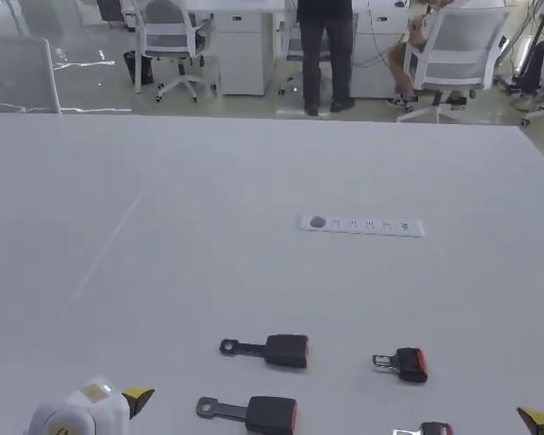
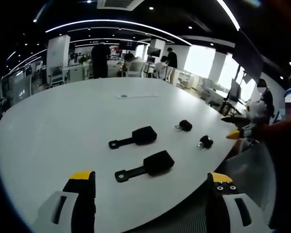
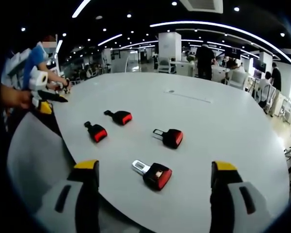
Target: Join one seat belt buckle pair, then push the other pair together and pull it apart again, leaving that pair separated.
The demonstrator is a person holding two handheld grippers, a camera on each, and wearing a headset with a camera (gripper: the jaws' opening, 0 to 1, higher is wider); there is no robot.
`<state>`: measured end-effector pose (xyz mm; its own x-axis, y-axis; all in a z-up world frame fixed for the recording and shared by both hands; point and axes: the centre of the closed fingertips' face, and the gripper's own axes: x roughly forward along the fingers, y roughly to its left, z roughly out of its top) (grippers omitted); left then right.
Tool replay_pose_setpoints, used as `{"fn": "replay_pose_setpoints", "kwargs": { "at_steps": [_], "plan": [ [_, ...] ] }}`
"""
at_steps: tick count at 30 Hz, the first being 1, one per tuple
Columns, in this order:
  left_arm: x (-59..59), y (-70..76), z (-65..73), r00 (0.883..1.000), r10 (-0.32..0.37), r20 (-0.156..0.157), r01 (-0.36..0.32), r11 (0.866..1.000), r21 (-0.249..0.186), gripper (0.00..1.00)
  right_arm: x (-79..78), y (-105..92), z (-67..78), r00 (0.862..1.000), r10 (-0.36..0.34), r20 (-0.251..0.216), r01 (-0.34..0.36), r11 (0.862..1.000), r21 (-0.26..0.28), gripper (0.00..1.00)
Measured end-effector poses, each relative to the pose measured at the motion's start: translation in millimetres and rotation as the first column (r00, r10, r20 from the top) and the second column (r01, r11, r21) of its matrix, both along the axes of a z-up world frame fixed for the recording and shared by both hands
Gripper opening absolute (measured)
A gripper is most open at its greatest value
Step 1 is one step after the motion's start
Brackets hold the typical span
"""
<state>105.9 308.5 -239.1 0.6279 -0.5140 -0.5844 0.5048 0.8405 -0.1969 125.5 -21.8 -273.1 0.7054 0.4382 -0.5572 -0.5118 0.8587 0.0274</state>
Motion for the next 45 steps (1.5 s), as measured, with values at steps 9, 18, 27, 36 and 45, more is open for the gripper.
{"fn": "replay_pose_setpoints", "kwargs": {
  "at_steps": [9,18,27,36,45],
  "plan": [
    [4.3,-8.3,-2.1,1.000,-0.019,-0.004,0.019,1.000,-0.003,0.96,0.9,1.5,-4.5,0.999,0.028,-0.022,-0.028,1.000,0.005,0.98],
    [13.8,-17.8,-8.6,0.998,-0.054,-0.013,0.054,0.999,0.001,0.96,7.1,3.1,-10.0,0.997,0.065,-0.043,-0.065,0.998,-0.004,0.97],
    [19.8,-30.2,-16.7,0.995,-0.098,-0.025,0.098,0.995,0.008,0.94,12.8,2.4,-20.6,0.993,0.098,-0.071,-0.099,0.995,-0.016,0.96],
    [27.1,-41.8,-27.5,0.988,-0.147,-0.049,0.148,0.989,0.015,0.92,19.3,2.2,-30.9,0.987,0.122,-0.103,-0.123,0.992,-0.011,0.94],
    [37.7,-47.9,-37.2,0.983,-0.173,-0.063,0.174,0.985,0.012,0.92,23.4,2.9,-38.9,0.982,0.141,-0.129,-0.143,0.990,-0.007,0.92]
  ]
}}
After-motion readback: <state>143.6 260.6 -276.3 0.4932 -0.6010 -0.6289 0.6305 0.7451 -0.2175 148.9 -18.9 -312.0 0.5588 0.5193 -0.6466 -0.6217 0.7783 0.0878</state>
